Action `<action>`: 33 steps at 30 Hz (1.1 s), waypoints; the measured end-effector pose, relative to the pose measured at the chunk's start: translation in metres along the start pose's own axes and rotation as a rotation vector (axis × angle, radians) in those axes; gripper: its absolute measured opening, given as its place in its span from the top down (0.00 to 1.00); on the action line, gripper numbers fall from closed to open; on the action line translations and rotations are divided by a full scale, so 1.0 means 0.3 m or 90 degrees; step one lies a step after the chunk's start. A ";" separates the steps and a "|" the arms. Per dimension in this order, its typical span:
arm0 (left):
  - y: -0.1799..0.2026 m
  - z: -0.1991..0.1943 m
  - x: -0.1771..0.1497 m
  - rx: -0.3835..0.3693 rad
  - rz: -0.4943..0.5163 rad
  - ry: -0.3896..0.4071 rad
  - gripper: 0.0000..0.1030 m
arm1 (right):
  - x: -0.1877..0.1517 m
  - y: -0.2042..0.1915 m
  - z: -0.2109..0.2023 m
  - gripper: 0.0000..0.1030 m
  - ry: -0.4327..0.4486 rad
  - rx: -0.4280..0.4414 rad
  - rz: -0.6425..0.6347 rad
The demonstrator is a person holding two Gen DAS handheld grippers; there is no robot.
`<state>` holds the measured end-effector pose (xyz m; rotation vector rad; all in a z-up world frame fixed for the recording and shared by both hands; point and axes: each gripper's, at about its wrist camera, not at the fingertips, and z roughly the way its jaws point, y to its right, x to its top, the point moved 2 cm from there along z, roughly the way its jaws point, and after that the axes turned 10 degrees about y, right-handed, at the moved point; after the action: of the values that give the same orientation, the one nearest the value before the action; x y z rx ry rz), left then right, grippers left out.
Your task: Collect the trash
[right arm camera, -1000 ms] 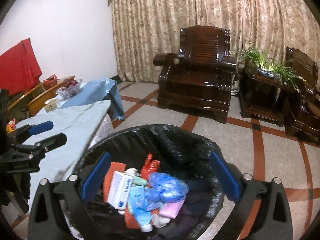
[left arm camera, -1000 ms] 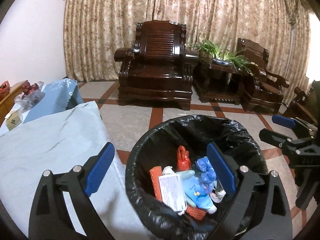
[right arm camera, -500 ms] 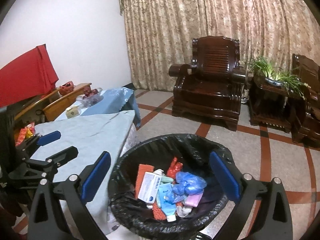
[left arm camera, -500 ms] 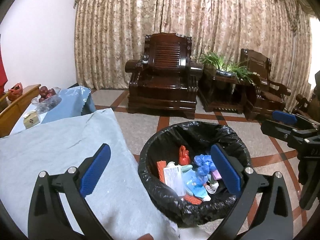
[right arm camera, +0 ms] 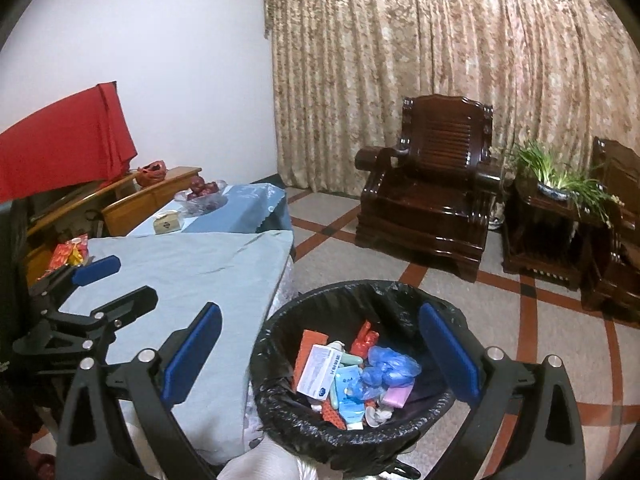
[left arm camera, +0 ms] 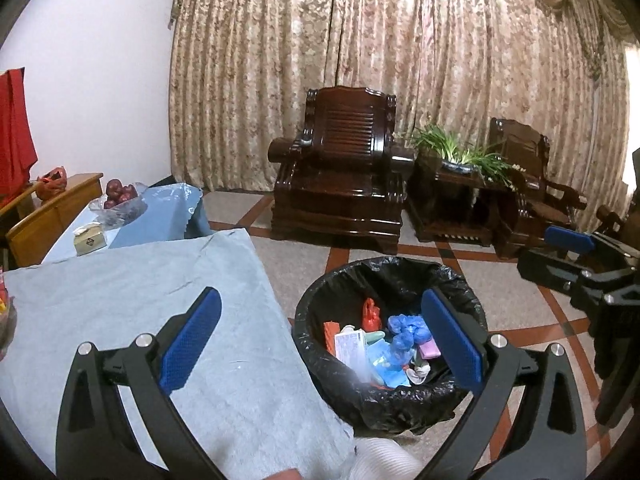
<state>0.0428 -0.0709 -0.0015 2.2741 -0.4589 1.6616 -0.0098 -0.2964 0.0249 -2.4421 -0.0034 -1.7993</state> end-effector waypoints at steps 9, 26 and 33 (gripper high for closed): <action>-0.006 -0.066 0.028 0.004 -0.007 0.022 0.05 | 0.026 -0.041 -0.041 0.06 0.018 0.010 -0.018; -0.010 -0.092 0.036 0.010 -0.007 0.030 0.05 | 0.031 -0.055 -0.040 0.06 0.018 0.013 -0.021; -0.015 -0.093 0.036 0.011 -0.007 0.030 0.05 | 0.031 -0.055 -0.040 0.06 0.019 0.013 -0.020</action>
<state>0.0237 -0.0562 0.0168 2.2402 -0.4226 1.7167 -0.0195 -0.2816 0.0388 -2.4154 -0.0576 -1.8383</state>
